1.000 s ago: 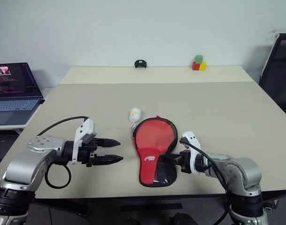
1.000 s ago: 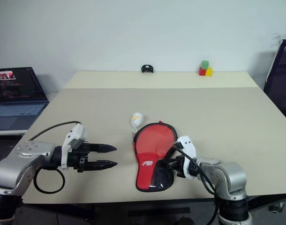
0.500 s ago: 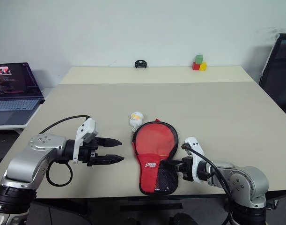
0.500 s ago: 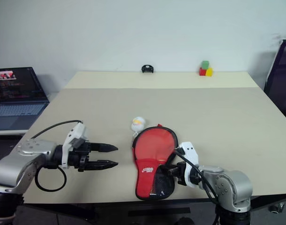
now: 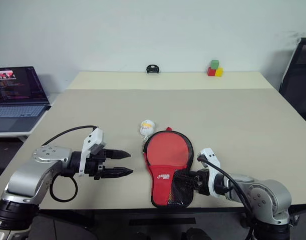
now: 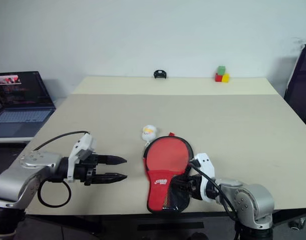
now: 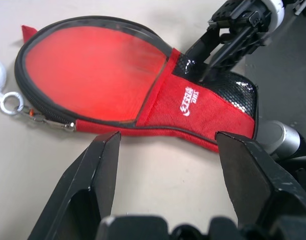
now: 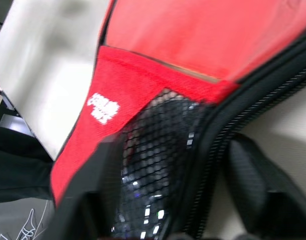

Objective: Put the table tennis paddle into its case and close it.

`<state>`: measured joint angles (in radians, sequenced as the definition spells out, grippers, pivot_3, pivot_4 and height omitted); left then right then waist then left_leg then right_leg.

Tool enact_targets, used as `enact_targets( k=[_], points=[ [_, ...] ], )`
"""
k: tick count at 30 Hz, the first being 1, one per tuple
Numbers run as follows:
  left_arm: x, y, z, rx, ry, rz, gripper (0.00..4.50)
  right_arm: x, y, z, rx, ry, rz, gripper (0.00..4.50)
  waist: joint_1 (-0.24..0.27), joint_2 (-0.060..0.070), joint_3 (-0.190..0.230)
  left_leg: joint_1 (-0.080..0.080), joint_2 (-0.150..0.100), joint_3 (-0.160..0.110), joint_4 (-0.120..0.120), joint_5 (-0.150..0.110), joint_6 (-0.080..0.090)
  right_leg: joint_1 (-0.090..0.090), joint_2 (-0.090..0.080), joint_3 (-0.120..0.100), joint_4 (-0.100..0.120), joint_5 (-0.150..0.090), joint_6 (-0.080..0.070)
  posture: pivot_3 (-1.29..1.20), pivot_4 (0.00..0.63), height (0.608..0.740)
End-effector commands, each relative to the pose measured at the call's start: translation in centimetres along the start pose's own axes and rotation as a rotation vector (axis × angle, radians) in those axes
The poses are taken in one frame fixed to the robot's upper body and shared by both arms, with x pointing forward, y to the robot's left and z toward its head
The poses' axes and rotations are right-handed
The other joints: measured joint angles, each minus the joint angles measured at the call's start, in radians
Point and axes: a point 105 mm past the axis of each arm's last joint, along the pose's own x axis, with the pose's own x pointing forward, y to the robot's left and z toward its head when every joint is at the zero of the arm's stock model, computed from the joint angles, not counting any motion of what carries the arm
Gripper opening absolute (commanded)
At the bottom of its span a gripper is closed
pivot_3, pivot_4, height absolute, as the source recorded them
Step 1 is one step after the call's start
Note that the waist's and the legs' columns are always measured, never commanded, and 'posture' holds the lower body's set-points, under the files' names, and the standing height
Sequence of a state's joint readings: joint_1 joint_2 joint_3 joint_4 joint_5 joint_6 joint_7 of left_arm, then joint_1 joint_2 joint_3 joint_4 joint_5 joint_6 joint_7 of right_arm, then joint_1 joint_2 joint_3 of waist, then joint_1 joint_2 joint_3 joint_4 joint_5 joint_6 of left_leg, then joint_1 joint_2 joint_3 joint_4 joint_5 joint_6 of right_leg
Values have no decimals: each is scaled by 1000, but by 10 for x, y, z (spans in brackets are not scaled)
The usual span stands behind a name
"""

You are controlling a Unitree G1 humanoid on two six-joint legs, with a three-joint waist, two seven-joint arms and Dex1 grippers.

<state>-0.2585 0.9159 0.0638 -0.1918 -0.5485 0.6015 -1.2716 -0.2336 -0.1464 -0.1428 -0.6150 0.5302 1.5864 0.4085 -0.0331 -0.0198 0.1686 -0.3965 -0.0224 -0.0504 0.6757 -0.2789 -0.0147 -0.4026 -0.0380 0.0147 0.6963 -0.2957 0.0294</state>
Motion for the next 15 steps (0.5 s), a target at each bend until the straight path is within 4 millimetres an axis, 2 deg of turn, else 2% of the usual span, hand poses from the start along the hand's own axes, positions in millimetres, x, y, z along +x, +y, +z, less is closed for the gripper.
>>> enact_targets(
  k=[1,6,9,13,15],
  points=[
    [2,-1,7,26,-35,14,3293,-18,-29,7,30,-68,-207,4480,5,0,0,0,0,0,0,0,0,0,0,0,0,0,0,0,150,740],
    [13,1,6,22,-67,44,3293,-25,-24,24,-36,-134,-223,4480,7,-1,0,0,-1,-1,1,0,0,1,-1,-1,0,0,0,0,150,740],
    [16,4,7,20,-89,68,3293,-30,-19,40,-100,-191,-209,4480,3,0,0,-1,-1,-1,0,0,0,-1,0,0,0,0,0,0,150,740],
    [15,12,9,23,-108,119,3293,-36,-24,71,-213,-291,-265,4480,-3,0,0,-1,0,0,0,0,0,-2,0,0,0,0,0,0,150,740],
    [13,23,11,27,-123,187,3293,-35,-23,93,-283,-350,-285,4480,-4,1,0,-1,0,0,-1,0,0,-2,0,1,0,0,0,0,150,740]
  ],
)
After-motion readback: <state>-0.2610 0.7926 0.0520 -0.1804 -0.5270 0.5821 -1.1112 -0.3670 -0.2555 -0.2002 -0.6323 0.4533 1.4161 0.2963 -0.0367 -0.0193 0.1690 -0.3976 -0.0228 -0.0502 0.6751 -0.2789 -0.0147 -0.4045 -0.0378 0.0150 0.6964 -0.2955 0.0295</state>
